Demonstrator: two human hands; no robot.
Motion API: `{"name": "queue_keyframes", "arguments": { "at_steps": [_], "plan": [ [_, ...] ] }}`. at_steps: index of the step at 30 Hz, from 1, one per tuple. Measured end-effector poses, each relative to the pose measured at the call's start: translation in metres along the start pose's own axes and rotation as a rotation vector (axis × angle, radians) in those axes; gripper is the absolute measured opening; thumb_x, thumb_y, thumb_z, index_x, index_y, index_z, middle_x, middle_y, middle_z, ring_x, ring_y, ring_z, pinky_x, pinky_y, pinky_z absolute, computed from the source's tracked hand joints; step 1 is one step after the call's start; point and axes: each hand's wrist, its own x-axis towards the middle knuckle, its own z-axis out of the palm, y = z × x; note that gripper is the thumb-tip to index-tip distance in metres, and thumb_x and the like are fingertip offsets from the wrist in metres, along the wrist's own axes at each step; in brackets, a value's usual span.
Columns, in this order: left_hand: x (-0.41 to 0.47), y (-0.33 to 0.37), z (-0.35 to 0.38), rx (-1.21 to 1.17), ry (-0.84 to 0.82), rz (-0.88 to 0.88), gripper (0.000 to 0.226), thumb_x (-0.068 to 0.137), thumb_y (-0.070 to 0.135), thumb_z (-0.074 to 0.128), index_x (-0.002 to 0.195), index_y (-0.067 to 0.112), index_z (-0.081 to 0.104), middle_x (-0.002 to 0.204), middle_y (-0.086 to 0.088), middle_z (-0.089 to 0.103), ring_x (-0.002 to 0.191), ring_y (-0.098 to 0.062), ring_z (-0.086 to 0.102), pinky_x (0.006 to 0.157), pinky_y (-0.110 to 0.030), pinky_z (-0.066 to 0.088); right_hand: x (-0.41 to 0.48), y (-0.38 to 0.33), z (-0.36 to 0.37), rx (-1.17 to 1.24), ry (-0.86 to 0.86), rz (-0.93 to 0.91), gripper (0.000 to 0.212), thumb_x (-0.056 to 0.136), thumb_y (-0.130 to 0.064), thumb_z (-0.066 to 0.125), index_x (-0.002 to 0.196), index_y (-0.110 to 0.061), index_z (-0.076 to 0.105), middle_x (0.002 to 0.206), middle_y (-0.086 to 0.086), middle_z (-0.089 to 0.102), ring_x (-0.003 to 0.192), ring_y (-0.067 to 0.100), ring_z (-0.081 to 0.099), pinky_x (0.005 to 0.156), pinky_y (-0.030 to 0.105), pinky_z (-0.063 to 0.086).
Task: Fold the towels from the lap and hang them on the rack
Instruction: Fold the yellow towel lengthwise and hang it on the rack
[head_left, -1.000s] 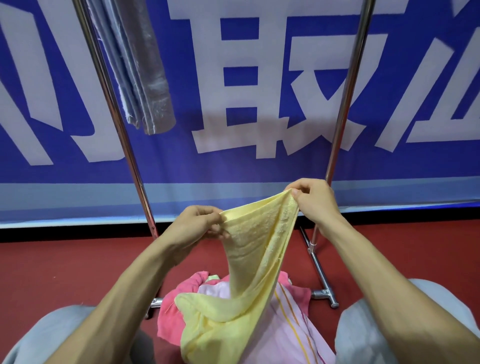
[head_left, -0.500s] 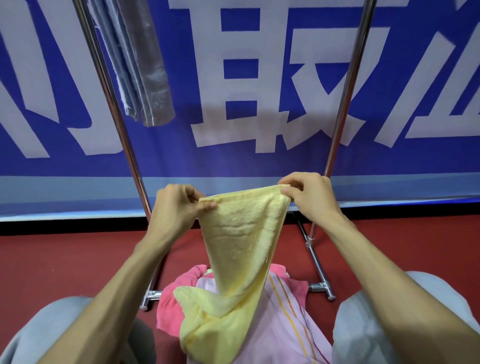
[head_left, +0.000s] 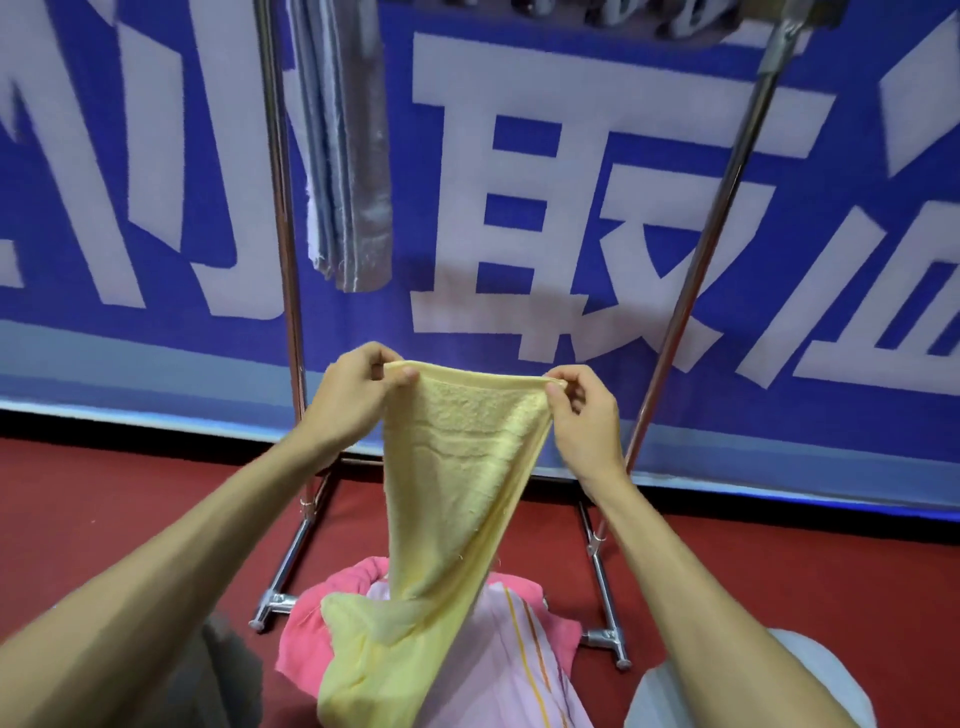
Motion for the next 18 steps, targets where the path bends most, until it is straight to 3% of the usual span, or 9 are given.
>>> {"name": "queue_keyframes", "arguments": {
  "at_steps": [3,6,11,13,16,18],
  "plan": [
    [0.017,0.033,-0.018,0.014,0.074,0.109,0.010,0.088,0.025,0.064,0.079,0.023,0.061,0.074,0.000,0.063,0.066,-0.014,0.055,0.057,-0.026,0.046,0.027,-0.038,-0.002,0.054,0.117,-0.025,0.016,0.091,-0.011,0.057,0.098,-0.021,0.068,0.087,-0.007,0.067,0.084,0.011,0.064,0.080,0.030,0.053],
    [0.034,0.077,-0.041,0.059,0.126,0.220,0.006,0.088,0.022,0.065,0.084,0.019,0.068,0.077,0.003,0.067,0.074,-0.012,0.062,0.061,-0.021,0.046,0.056,-0.084,-0.016,0.020,0.210,-0.039,0.016,0.090,-0.015,0.060,0.101,-0.015,0.071,0.087,-0.004,0.069,0.089,0.012,0.065,0.085,0.033,0.054],
    [0.054,0.141,-0.086,0.132,0.136,0.317,0.019,0.090,0.024,0.063,0.088,0.008,0.072,0.077,-0.006,0.068,0.072,-0.016,0.060,0.065,-0.033,0.049,0.088,-0.163,-0.043,-0.092,0.220,-0.157,0.017,0.093,-0.015,0.056,0.101,-0.012,0.070,0.093,0.000,0.070,0.097,0.019,0.063,0.087,0.034,0.051],
    [0.055,0.164,-0.100,0.106,0.143,0.367,0.016,0.091,0.024,0.062,0.089,0.011,0.072,0.076,-0.002,0.066,0.071,-0.013,0.059,0.060,-0.028,0.047,0.095,-0.190,-0.052,-0.147,0.222,-0.219,0.017,0.093,-0.013,0.054,0.100,-0.012,0.070,0.095,0.003,0.070,0.097,0.020,0.062,0.082,0.032,0.050],
    [0.054,0.201,-0.112,0.026,0.413,0.554,0.011,0.089,0.015,0.063,0.092,0.014,0.074,0.079,0.002,0.069,0.071,-0.007,0.060,0.061,-0.019,0.046,0.101,-0.229,-0.065,-0.152,0.263,-0.325,0.018,0.095,-0.010,0.052,0.098,-0.011,0.069,0.088,0.002,0.068,0.088,0.018,0.061,0.073,0.027,0.045],
    [0.055,0.221,-0.117,0.054,0.580,0.602,0.013,0.088,0.015,0.062,0.093,0.014,0.074,0.082,0.000,0.071,0.074,-0.014,0.063,0.065,-0.026,0.050,0.104,-0.255,-0.074,-0.099,0.322,-0.399,0.018,0.096,-0.009,0.049,0.098,-0.009,0.068,0.085,0.001,0.065,0.082,0.016,0.059,0.070,0.029,0.045]
  ]
}}
